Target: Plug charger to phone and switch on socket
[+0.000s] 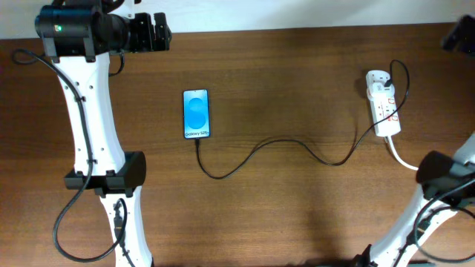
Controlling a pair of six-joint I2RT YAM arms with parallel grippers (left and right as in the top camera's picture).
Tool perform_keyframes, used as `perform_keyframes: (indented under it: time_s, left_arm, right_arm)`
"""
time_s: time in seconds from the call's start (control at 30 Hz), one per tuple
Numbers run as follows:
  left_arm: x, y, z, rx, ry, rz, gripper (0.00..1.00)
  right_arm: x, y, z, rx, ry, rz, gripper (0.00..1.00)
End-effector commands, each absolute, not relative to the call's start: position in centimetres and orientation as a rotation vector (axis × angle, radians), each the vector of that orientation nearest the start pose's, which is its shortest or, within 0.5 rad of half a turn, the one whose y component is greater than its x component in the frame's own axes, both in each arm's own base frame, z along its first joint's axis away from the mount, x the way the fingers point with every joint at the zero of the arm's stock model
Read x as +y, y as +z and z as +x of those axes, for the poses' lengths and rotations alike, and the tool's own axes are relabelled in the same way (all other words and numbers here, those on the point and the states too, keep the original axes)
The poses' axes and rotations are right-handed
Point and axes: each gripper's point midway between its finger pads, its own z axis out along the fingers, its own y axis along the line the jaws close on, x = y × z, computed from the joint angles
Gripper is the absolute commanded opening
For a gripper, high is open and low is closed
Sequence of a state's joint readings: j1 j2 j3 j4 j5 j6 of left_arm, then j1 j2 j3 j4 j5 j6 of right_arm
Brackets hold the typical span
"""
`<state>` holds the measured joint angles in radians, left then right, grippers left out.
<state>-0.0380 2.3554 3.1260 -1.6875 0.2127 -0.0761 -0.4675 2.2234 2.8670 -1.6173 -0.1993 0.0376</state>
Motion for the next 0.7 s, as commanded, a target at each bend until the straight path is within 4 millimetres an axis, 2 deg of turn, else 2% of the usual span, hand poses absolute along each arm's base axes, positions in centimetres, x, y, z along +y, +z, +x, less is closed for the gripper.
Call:
perform_keyframes:
  time_s: [0.0, 0.03, 0.07, 0.13, 0.17, 0.2, 0.3, 0.37, 0.43, 0.5, 0.57, 0.67]
  left_arm:
    - [-5.5, 33.7, 48.0, 2.449, -0.321, 0.046, 0.99]
    - [-5.5, 33.7, 48.0, 2.449, -0.321, 0.046, 0.99]
    - [-5.5, 33.7, 48.0, 2.449, -0.321, 0.046, 0.99]
    - [-5.5, 33.7, 48.0, 2.449, -0.321, 0.046, 0.99]
    - [-5.5, 33.7, 48.0, 2.449, -0.321, 0.046, 0.99]
    - [-5.5, 33.7, 48.0, 2.449, -0.321, 0.046, 0.99]
    - [-5.5, 33.7, 48.0, 2.449, -0.321, 0.046, 0.99]
    - [-5.5, 33.7, 48.0, 2.449, -0.321, 0.046, 0.99]
    - [-5.5, 33.7, 48.0, 2.449, -0.321, 0.046, 0.99]
    - [-5.5, 33.7, 48.0, 2.449, -0.321, 0.046, 0.99]
    - [-5.5, 33.7, 48.0, 2.449, -0.321, 0.046, 0.99]
    - [-5.5, 33.7, 48.0, 2.449, -0.321, 0.046, 0.99]
  right_arm:
    - [-10.7, 37.3, 44.0, 2.371, 0.106, 0.300, 0.99]
    - [-8.7, 37.6, 44.0, 2.376, 0.125, 0.248, 0.98]
    - [-5.3, 37.7, 43.9, 2.395, 0.160, 0.162, 0.98]
    - [-2.2, 37.6, 43.8, 2.416, 0.185, 0.083, 0.98]
    - [-0.6, 38.3, 43.4, 2.403, 0.199, 0.037, 0.99]
    - [0.2, 39.4, 42.6, 2.376, 0.203, 0.014, 0.98]
    - [1.3, 42.4, 39.6, 2.315, 0.185, -0.020, 0.98]
    - [1.6, 43.2, 36.9, 2.324, 0.157, -0.028, 0.98]
    - [2.2, 41.9, 33.0, 2.403, 0.137, -0.047, 0.99]
    - [1.8, 39.9, 29.9, 2.476, 0.082, 0.007, 0.99]
    - [1.7, 38.4, 28.0, 2.466, 0.081, 0.017, 0.99]
    - [1.6, 35.7, 26.5, 2.383, 0.106, 0.080, 0.99]
